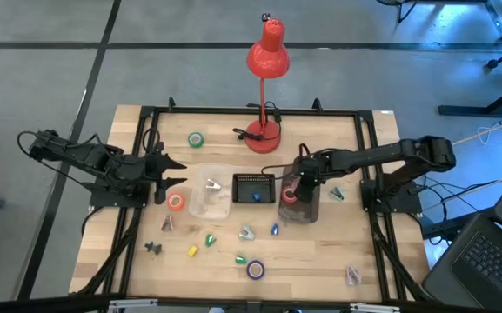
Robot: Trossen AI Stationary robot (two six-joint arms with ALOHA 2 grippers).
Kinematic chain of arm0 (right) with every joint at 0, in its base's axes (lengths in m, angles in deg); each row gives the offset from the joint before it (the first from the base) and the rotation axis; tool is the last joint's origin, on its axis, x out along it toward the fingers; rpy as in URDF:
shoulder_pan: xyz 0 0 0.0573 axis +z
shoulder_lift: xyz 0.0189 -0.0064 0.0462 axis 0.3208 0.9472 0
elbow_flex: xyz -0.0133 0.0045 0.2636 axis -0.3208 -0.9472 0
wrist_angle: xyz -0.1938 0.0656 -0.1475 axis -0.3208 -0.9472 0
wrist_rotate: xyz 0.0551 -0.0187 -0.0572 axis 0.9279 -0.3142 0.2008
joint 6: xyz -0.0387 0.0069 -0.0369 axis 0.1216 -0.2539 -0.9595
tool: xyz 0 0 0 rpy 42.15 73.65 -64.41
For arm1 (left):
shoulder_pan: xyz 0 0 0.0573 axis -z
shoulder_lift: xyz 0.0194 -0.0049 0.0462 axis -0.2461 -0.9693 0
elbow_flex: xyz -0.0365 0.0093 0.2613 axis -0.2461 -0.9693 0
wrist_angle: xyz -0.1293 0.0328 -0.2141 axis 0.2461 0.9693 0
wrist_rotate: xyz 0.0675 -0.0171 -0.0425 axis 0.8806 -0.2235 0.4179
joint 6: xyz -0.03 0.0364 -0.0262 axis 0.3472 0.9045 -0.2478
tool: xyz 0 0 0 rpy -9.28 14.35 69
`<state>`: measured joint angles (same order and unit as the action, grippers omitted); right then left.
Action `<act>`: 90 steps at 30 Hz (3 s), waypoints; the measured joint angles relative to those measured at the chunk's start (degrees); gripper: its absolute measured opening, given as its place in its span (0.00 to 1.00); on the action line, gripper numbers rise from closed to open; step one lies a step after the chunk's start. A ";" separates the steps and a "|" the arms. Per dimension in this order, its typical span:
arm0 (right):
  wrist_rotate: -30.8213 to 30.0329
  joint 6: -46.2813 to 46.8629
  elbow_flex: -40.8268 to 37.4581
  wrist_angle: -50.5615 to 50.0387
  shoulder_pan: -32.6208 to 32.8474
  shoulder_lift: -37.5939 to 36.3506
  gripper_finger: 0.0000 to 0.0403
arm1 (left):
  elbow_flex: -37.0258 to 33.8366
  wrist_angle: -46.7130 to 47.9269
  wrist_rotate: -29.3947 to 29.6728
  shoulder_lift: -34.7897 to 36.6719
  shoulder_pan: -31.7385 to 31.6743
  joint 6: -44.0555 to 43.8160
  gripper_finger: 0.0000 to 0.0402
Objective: Pick and place Stapler, Stapler remover, tape
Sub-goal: Put the pink tape into the black bin, then put the yellow stapler into the black basket
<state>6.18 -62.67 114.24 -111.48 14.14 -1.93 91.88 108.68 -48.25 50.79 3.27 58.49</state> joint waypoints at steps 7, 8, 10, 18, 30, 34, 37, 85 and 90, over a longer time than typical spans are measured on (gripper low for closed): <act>0.78 1.90 3.84 -1.63 0.14 -1.78 0.39 | 0.00 -0.02 -0.16 0.00 0.00 0.00 0.44; 0.78 2.43 4.68 -2.40 0.37 -2.12 0.44 | 0.00 0.02 -0.20 0.00 0.00 -0.02 0.44; 0.80 2.76 6.27 -4.30 0.77 -2.69 0.52 | 0.00 0.02 -0.72 0.00 0.00 -0.05 0.44; 0.97 5.65 11.37 -2.84 8.69 -4.67 0.66 | 0.00 0.11 -7.23 0.00 0.00 -2.49 0.44; -0.99 7.61 12.90 17.45 26.57 -4.92 0.67 | 0.00 0.49 -16.61 -2.82 0.10 -12.93 0.44; -5.89 9.29 12.92 16.82 29.64 -4.92 0.67 | 0.00 0.53 -17.16 -9.21 2.05 -19.63 0.44; -7.91 10.99 12.92 15.98 30.86 -4.92 0.67 | -0.02 0.51 -18.35 -15.93 4.67 -26.78 0.44; -8.53 11.79 12.92 15.34 31.59 -4.97 0.67 | 0.11 -25.23 -22.07 -57.30 24.04 -63.46 0.15; -8.53 11.83 12.90 15.34 31.59 -4.97 0.67 | 0.38 -21.81 -24.32 -52.73 24.28 -60.58 0.14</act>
<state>-2.35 -50.83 127.14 -96.14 45.74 -6.89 92.27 86.86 -72.58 -1.94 27.56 -2.09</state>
